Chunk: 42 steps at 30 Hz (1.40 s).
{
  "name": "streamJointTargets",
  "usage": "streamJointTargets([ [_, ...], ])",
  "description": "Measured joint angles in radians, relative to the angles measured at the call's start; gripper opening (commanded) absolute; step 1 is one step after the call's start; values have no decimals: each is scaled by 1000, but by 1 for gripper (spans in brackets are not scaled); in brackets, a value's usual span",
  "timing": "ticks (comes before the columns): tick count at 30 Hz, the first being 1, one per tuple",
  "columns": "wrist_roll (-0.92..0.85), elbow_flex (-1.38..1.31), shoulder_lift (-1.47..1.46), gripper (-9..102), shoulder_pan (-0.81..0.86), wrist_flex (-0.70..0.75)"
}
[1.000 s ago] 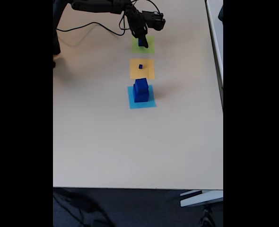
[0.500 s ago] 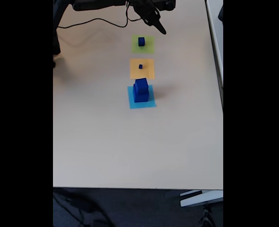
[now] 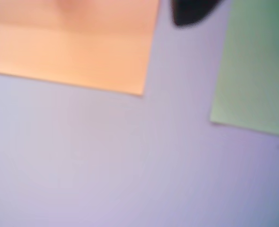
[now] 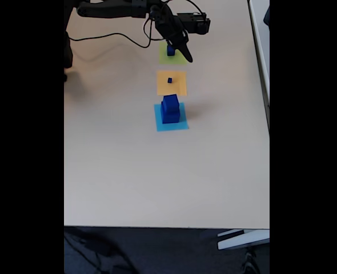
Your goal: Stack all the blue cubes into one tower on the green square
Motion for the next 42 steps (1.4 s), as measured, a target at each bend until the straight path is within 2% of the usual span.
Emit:
streamJointTargets([
  [24,-25,314,40,22,77,-158],
  [42,-44,360,46,20,103,-167],
])
